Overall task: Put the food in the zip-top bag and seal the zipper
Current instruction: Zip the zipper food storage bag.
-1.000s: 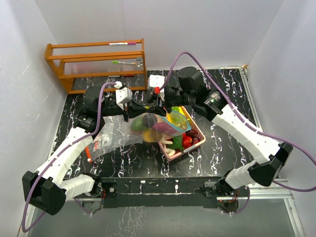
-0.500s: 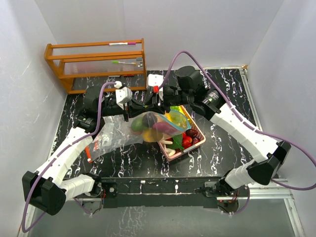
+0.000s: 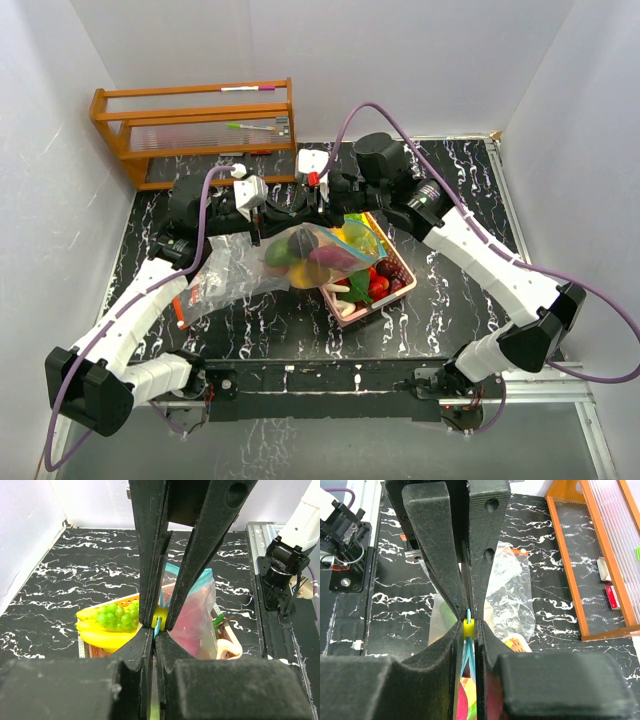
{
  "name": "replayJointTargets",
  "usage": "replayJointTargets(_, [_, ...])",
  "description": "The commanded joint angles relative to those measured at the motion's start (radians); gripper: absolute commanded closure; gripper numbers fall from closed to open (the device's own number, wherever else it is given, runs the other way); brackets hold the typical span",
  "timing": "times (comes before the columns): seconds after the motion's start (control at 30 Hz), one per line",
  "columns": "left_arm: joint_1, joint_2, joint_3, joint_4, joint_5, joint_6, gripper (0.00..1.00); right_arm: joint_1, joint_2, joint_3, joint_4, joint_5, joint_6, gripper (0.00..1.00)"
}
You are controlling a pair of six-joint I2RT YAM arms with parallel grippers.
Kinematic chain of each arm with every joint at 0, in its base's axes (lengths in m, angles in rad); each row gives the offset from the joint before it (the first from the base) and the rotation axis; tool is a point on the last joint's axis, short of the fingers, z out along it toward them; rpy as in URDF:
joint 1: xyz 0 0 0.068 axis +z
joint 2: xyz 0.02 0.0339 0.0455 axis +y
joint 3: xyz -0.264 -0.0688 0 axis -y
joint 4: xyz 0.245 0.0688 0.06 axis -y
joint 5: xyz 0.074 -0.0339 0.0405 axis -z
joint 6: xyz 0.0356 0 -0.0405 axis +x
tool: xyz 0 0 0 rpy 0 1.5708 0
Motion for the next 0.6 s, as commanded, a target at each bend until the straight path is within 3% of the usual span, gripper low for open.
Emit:
replayJointTargets(0.0, [-0.004, -0.040, 0.007, 0.031, 0.008, 0.004, 1.00, 0.001, -0.026, 0.030, 0.019, 0.039, 0.012, 0.90])
replayJointTargets(0.57, [-0.004, -0.056, 0.052, -0.022, -0.041, 0.042, 1.00, -0.028, -0.086, -0.078, -0.004, 0.137, 0.005, 0.92])
